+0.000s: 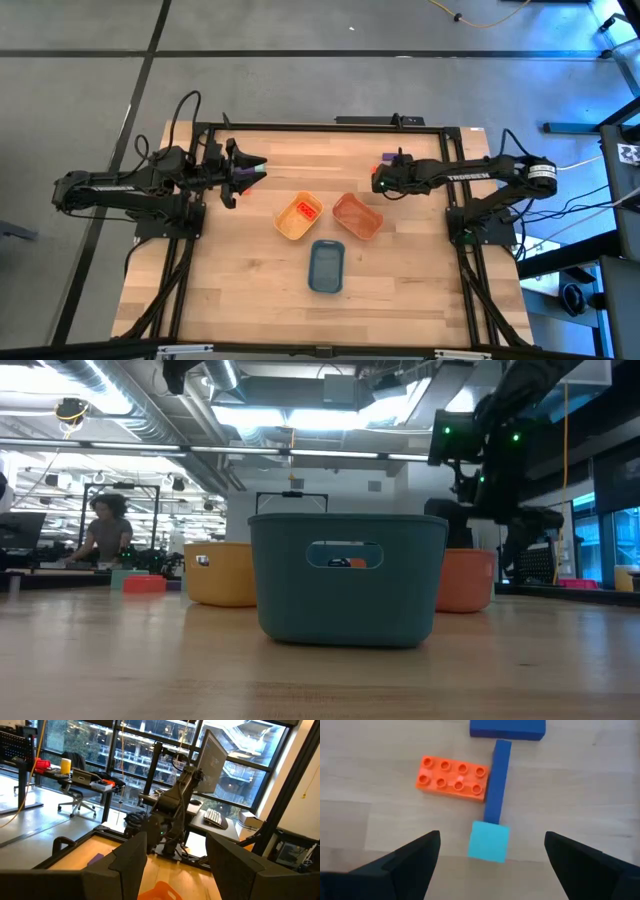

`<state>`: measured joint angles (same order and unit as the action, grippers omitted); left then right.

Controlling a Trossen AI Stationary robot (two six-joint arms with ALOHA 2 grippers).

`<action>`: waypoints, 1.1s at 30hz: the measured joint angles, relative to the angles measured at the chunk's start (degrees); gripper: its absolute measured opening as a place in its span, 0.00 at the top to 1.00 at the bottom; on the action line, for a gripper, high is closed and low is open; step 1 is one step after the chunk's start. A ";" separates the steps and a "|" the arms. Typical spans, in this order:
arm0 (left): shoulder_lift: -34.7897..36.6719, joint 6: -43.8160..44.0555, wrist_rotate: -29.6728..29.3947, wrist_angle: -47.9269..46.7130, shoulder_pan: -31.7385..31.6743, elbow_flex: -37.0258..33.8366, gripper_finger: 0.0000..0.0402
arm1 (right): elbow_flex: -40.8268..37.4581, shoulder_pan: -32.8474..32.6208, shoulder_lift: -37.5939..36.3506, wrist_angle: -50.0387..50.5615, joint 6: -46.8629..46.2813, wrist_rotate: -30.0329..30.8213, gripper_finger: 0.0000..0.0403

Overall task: Sort & place blocks by color
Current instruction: Put the right blue block into the orange bin

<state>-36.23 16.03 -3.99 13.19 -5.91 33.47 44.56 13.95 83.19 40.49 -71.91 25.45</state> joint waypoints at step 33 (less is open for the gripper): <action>-0.02 -0.02 0.00 -0.07 -0.02 0.02 0.51 | -0.77 0.58 9.12 -5.50 -2.38 -2.12 0.58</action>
<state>-36.25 16.01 -3.99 13.13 -5.93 33.50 43.79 14.52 92.31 34.99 -74.29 23.33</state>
